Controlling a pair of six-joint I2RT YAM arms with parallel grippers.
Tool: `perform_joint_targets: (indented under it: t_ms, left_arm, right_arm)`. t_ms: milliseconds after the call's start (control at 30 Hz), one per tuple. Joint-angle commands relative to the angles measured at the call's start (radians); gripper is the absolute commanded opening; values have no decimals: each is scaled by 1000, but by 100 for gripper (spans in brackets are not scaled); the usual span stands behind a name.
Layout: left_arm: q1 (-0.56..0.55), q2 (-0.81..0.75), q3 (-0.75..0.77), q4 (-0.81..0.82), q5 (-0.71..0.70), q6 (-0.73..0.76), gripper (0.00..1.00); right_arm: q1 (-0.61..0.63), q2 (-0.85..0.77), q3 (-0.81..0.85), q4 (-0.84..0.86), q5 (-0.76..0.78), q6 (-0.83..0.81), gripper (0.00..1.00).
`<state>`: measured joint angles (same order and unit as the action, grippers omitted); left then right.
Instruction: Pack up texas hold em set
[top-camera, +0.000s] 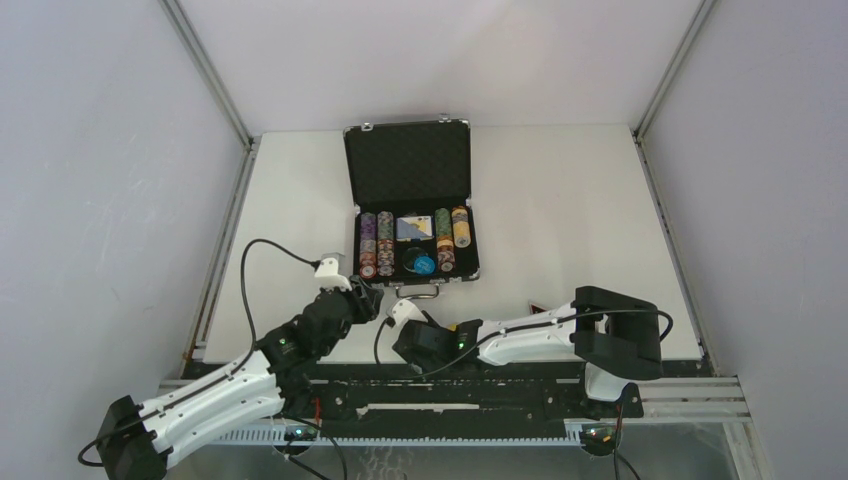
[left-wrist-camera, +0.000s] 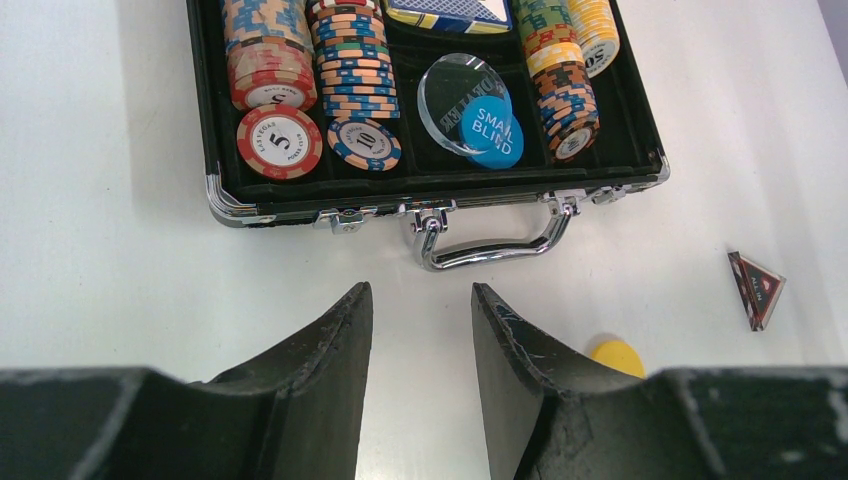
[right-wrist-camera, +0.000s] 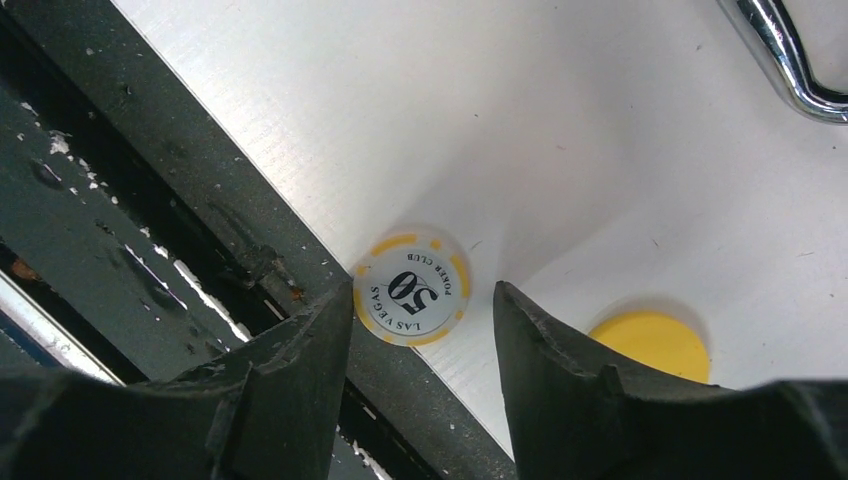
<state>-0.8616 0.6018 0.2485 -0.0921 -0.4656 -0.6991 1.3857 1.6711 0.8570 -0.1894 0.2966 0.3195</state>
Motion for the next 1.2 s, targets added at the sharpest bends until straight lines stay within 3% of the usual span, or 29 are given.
perform_joint_targets:
  t_ms: [0, 300, 767, 1167]
  left_arm:
    - [7, -5, -18, 21, 1, 16, 46]
    - [7, -3, -17, 24, 2, 17, 46]
    - [7, 9, -15, 31, 7, 18, 46]
    - [7, 3, -7, 21, 19, 21, 46]
  right_arm:
    - [15, 16, 7, 18, 2, 8, 60]
    - [27, 32, 7, 13, 18, 28, 56]
    - [27, 18, 7, 4, 32, 37, 38]
    - [-4, -18, 21, 5, 54, 23, 37]
